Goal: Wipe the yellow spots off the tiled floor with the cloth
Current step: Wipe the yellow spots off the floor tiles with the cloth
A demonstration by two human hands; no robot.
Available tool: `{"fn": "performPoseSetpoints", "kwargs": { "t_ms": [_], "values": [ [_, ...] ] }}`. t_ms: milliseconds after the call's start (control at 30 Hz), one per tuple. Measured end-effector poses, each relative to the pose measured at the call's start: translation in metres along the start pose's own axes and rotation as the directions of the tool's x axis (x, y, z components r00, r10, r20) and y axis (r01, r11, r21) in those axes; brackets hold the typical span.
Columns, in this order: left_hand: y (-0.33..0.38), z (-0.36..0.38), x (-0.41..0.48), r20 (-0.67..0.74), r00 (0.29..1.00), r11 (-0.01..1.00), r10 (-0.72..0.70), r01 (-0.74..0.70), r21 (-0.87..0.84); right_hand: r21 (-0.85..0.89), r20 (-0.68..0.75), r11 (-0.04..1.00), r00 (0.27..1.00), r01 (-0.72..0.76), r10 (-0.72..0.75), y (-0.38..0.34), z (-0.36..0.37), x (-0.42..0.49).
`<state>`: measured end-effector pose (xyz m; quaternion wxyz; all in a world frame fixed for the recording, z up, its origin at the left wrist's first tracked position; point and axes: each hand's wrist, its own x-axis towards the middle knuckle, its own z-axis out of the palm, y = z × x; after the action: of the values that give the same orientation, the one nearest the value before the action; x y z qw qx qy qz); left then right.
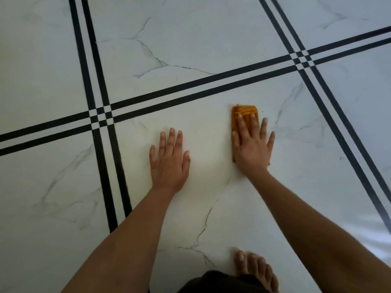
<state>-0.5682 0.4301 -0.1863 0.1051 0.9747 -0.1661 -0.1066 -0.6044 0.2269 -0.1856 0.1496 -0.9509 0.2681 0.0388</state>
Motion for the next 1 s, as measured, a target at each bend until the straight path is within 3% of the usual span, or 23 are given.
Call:
{"fn": "performPoseSetpoints", "kwargs": {
  "t_ms": [33, 100, 133, 167, 200, 267, 300, 333, 400, 433, 467, 533, 567, 600, 667, 733, 767, 833, 867, 900, 933, 967, 1000],
  "values": [
    [0.007, 0.002, 0.002, 0.005, 1.0, 1.0, 0.019, -0.019, -0.001, -0.008, -0.004, 0.993, 0.993, 0.117, -0.117, 0.002, 0.001, -0.011],
    [0.019, 0.005, 0.007, 0.01, 0.998, 0.998, 0.064, -0.065, 0.017, -0.103, 0.099, 0.881, 0.886, 0.463, -0.454, 0.025, -0.004, -0.022],
    [0.025, 0.006, 0.011, 0.013, 0.996, 0.996, 0.085, -0.085, 0.019, -0.132, 0.129, 0.837, 0.846, 0.532, -0.517, 0.042, -0.01, -0.008],
    [0.029, 0.007, 0.014, 0.026, 0.994, 0.994, 0.106, -0.106, 0.02, -0.143, 0.104, 0.877, 0.888, 0.459, -0.448, 0.054, -0.014, 0.011],
    [0.033, 0.007, 0.016, 0.034, 0.992, 0.992, 0.121, -0.122, 0.024, -0.09, 0.04, 0.959, 0.964, 0.267, -0.265, 0.061, -0.018, 0.027],
    [0.041, 0.007, 0.025, 0.039, 0.989, 0.99, 0.139, -0.141, 0.029, 0.017, -0.031, 0.993, 0.992, -0.119, 0.119, 0.053, -0.018, 0.042],
    [0.044, 0.007, 0.03, 0.041, 0.99, 0.99, 0.138, -0.139, 0.028, 0.032, -0.034, 0.988, 0.988, -0.151, 0.152, 0.045, -0.016, 0.038],
    [0.047, 0.007, 0.035, 0.045, 0.99, 0.99, 0.137, -0.138, 0.034, 0.014, -0.037, 0.998, 0.998, -0.058, 0.059, 0.04, -0.012, 0.03],
    [0.054, 0.007, 0.046, 0.048, 0.99, 0.99, 0.133, -0.135, 0.042, -0.081, 0.057, 0.937, 0.94, 0.339, -0.336, 0.05, -0.012, 0.009],
    [0.057, 0.007, 0.049, 0.051, 0.989, 0.989, 0.136, -0.139, 0.044, -0.116, 0.103, 0.885, 0.892, 0.45, -0.44, 0.065, -0.016, 0.012],
    [0.058, 0.007, 0.051, 0.05, 0.989, 0.989, 0.139, -0.141, 0.048, -0.132, 0.092, 0.899, 0.908, 0.418, -0.408, 0.075, -0.019, 0.023],
    [0.061, 0.009, 0.051, 0.041, 0.988, 0.987, 0.149, -0.151, 0.05, -0.058, 0.001, 0.998, 0.999, 0.034, -0.034, 0.08, -0.023, 0.034],
    [0.061, 0.011, 0.05, 0.033, 0.989, 0.988, 0.146, -0.148, 0.05, -0.027, -0.028, 0.994, 0.994, -0.111, 0.11, 0.072, -0.02, 0.031],
    [0.062, 0.013, 0.049, 0.028, 0.989, 0.989, 0.142, -0.143, 0.044, -0.016, -0.045, 0.993, 0.992, -0.119, 0.119, 0.062, -0.016, 0.024],
    [0.062, 0.015, 0.042, 0.017, 0.992, 0.992, 0.123, -0.124, 0.037, -0.074, 0.005, 0.976, 0.979, 0.203, -0.203, 0.052, -0.01, 0.005],
    [0.059, 0.018, 0.033, 0.02, 0.993, 0.992, 0.115, -0.116, 0.047, -0.13, 0.081, 0.881, 0.891, 0.455, -0.448, 0.06, -0.012, 0.006],
    [0.056, 0.019, 0.028, 0.022, 0.994, 0.993, 0.108, -0.109, 0.053, -0.135, 0.075, 0.904, 0.914, 0.406, -0.399, 0.061, -0.013, 0.016],
    [0.048, 0.019, 0.021, 0.009, 0.997, 0.995, 0.077, -0.077, 0.065, -0.055, 0.009, 0.995, 0.996, 0.087, -0.086, 0.047, -0.014, 0.028],
    [0.043, 0.018, 0.02, -0.002, 0.999, 0.996, 0.053, -0.053, 0.067, -0.05, 0.004, 0.998, 0.999, 0.049, -0.049, 0.033, -0.012, 0.029],
    [0.037, 0.017, 0.02, -0.002, 1.0, 0.998, 0.021, -0.021, 0.066, -0.061, 0.027, 0.987, 0.989, 0.15, -0.148, 0.02, -0.009, 0.027],
    [0.029, 0.015, 0.019, -0.01, 1.0, 0.998, -0.015, 0.016, 0.067, -0.077, 0.09, 0.934, 0.936, 0.348, -0.341, 0.008, -0.006, 0.024],
    [0.023, 0.013, 0.018, -0.014, 0.999, 0.997, -0.044, 0.044, 0.067, -0.108, 0.159, 0.836, 0.84, 0.538, -0.52, 0.006, -0.003, 0.021],
    [0.018, 0.012, 0.017, -0.023, 0.998, 0.996, -0.062, 0.064, 0.068, -0.124, 0.206, 0.77, 0.776, 0.625, -0.597, 0.006, -0.005, 0.026]
  ]
}}
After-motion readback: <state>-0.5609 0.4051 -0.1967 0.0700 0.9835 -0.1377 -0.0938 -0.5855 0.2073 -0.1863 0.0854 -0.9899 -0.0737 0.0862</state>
